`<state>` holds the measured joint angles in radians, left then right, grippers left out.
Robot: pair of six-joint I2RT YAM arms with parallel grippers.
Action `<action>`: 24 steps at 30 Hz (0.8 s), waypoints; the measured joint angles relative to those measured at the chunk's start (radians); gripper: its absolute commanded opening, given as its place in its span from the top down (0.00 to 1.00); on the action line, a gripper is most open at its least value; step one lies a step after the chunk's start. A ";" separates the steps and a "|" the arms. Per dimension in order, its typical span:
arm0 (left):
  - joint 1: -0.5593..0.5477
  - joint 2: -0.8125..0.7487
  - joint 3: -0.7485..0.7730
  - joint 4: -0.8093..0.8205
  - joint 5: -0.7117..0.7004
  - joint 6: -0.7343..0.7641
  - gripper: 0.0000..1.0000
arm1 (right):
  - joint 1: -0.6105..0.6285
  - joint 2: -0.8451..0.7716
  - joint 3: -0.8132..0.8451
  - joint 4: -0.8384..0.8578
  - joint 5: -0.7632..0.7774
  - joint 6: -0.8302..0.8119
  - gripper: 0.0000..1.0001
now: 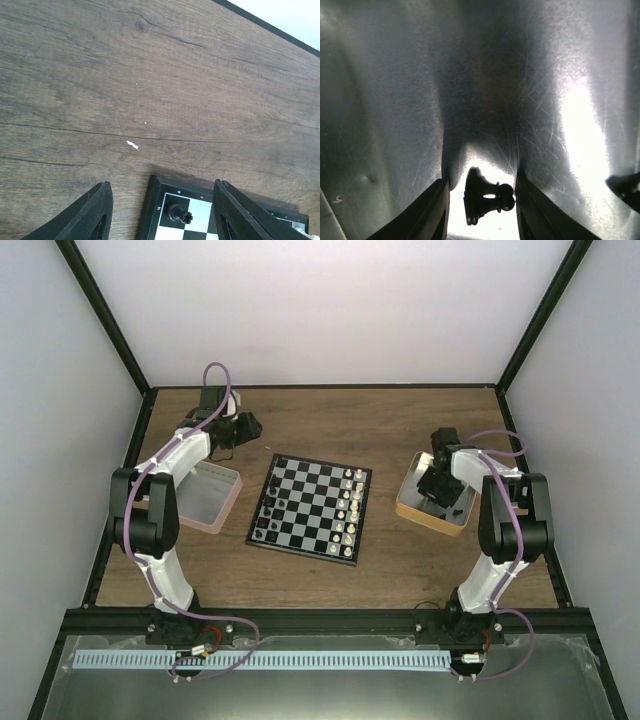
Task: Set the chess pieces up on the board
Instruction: Pick up the chess piece from the storage box.
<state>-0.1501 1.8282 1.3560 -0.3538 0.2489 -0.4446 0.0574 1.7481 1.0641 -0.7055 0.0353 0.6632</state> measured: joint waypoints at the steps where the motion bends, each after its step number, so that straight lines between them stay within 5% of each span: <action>1: 0.000 0.000 0.000 0.000 0.000 0.000 0.43 | 0.002 0.000 0.000 -0.003 0.000 -0.002 0.65; 8: 0.000 0.000 0.000 0.000 0.001 0.000 0.43 | 0.013 0.000 0.000 -0.020 0.001 0.002 0.74; 24: -0.031 -0.011 -0.023 0.037 0.093 0.014 0.42 | 0.013 -0.018 0.038 0.005 -0.095 0.071 0.75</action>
<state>-0.1806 1.8168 1.3331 -0.3164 0.3416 -0.4305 0.0700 1.7298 1.1023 -0.7010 -0.0597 0.7341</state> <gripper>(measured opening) 0.578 0.255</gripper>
